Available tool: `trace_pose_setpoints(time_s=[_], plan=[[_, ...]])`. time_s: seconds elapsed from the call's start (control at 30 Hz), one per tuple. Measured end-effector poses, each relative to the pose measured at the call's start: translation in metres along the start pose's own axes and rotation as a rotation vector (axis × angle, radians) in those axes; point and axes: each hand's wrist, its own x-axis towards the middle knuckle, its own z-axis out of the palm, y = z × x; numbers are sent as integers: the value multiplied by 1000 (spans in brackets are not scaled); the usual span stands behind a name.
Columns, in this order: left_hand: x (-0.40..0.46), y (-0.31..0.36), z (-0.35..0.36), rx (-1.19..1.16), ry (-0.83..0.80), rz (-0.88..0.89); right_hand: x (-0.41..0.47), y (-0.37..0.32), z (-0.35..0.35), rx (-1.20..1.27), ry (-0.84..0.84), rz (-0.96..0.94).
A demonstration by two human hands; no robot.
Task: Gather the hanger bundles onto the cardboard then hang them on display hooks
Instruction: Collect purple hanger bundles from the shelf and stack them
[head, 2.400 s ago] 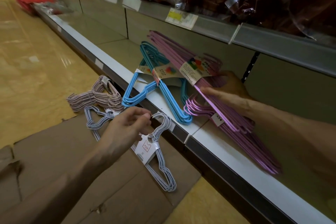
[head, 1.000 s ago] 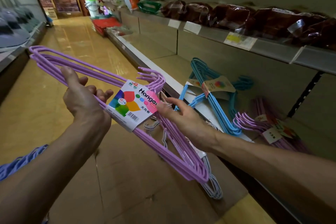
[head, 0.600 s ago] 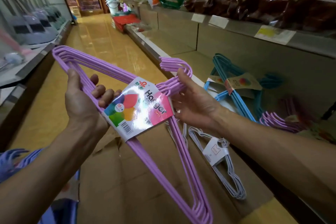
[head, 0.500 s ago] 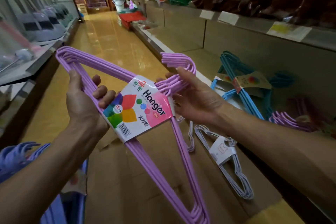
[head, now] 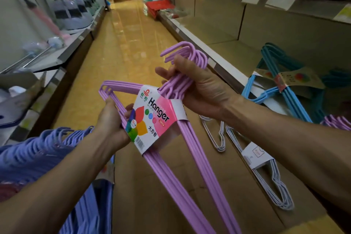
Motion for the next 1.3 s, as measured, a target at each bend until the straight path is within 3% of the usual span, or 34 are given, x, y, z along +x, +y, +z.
trace_pose_setpoints(time_s=[0.23, 0.37, 0.5, 0.8, 1.07, 1.3], plan=[[-11, 1, 0, 123, 49, 66, 13, 12, 21, 12, 58, -35], [-12, 12, -12, 438, 153, 159, 20, 21, 25, -63, 95, -52], [-17, 24, -25, 525, 240, 204, 32, 41, 28, -185, 162, -52], [-50, 58, -55, 608, 278, 607, 52, 119, 34, -440, 243, 50], [-82, 70, -96, 964, 282, 829, 61, 169, 44, -714, 179, 132], [-97, 73, -114, 1012, 335, 873, 70, 200, 52, -885, 54, 137]])
